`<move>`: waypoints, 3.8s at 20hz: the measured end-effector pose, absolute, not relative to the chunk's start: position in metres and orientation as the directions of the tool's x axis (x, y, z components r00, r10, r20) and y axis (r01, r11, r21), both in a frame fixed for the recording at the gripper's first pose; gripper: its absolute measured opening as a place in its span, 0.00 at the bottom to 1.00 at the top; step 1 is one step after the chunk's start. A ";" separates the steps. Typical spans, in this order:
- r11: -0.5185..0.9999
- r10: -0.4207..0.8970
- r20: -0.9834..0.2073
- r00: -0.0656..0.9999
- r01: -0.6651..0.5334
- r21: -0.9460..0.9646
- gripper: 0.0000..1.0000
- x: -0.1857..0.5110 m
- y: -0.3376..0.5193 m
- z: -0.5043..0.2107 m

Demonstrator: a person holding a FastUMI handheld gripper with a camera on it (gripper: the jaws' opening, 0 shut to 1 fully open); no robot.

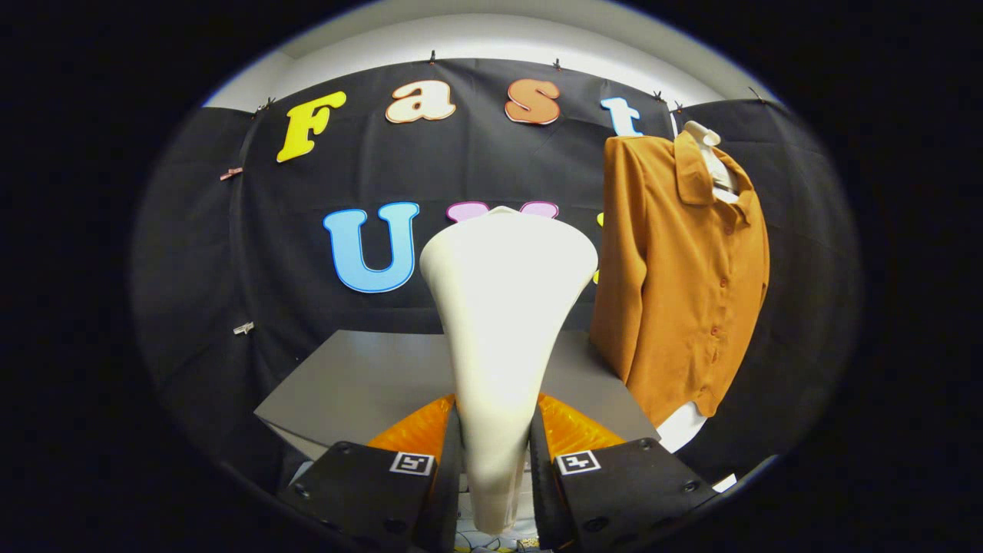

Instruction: Iron the clothes twice with a garment steamer, once on the left side and once on the right side.

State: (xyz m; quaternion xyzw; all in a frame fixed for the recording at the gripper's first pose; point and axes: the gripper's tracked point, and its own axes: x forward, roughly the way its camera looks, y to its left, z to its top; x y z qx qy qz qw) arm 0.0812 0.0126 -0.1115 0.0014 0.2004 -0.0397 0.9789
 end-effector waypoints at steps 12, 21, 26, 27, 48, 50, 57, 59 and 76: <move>0.949 -0.305 -0.290 0.907 0.314 -0.016 0.43 0.014 -0.097 -0.060; 0.912 -0.401 -0.268 0.876 0.411 -0.020 0.43 0.048 -0.245 -0.054; 0.913 -0.396 -0.266 0.879 0.408 -0.011 0.43 0.073 -0.289 -0.057; 0.916 -0.388 -0.268 0.882 0.400 -0.010 0.43 0.080 -0.293 -0.059; 0.975 -0.169 -0.410 0.896 0.212 0.061 0.43 0.197 -0.275 -0.137; 0.977 -0.160 -0.438 0.885 0.207 0.061 0.43 0.197 -0.275 -0.151; 0.973 -0.132 -0.557 0.820 0.214 0.085 0.43 0.185 -0.282 -0.209; 0.972 -0.125 -0.585 0.801 0.216 0.088 0.43 0.180 -0.283 -0.224; 0.957 -0.105 -0.761 0.640 0.274 0.099 0.43 0.114 -0.288 -0.309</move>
